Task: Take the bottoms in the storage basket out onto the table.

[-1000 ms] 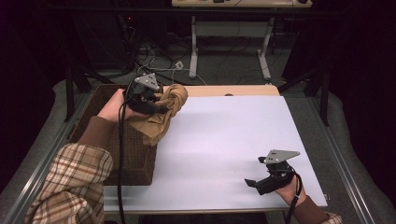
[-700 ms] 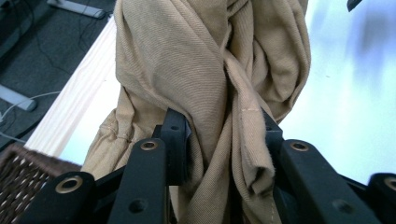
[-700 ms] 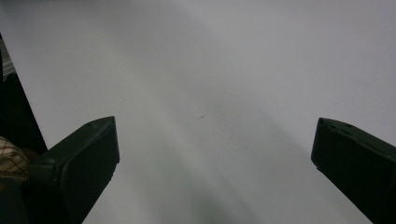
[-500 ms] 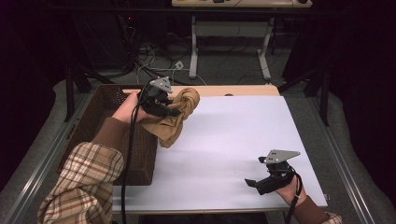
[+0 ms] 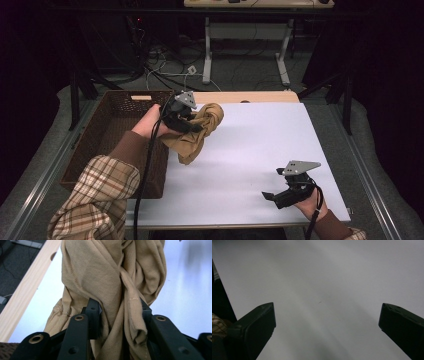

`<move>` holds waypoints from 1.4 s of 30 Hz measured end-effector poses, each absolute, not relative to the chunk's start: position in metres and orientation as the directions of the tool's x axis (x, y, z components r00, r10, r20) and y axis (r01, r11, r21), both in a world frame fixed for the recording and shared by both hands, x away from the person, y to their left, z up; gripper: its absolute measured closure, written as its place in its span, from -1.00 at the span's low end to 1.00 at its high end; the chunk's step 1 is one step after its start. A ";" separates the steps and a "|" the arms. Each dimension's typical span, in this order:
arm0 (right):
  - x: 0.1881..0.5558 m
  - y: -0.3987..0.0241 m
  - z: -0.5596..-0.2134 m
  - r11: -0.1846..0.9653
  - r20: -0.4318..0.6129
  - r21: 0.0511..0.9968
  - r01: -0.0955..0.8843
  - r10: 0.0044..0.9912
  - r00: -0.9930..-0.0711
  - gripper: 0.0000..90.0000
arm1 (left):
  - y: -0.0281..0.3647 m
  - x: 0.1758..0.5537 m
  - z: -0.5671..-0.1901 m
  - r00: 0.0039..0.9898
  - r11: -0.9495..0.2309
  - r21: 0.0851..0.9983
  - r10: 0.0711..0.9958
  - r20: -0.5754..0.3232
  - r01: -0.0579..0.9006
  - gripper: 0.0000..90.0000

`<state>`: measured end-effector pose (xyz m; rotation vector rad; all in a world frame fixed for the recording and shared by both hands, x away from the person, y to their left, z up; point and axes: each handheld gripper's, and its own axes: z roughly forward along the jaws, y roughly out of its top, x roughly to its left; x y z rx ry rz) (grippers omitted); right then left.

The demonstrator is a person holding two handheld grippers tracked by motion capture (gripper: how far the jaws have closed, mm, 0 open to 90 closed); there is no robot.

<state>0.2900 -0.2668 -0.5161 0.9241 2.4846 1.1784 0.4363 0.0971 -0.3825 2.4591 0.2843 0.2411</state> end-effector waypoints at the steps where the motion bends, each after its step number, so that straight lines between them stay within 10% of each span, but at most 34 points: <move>1: 0.290 -0.267 -0.516 0.475 0.051 0.761 0.442 0.635 -0.771 -0.99 | 0.095 0.435 -0.384 0.962 -0.773 0.619 0.254 0.101 0.139 0.45; 34: 0.291 -0.266 -0.517 0.477 0.052 0.758 0.444 0.635 -0.771 -0.98 | 0.038 0.423 -0.428 0.974 -0.856 0.496 0.211 0.082 0.144 0.37; 42: 0.291 -0.267 -0.518 0.478 0.056 0.753 0.452 0.637 -0.768 -0.98 | 0.022 0.421 -0.439 0.966 -0.856 0.481 0.249 0.065 0.188 -0.04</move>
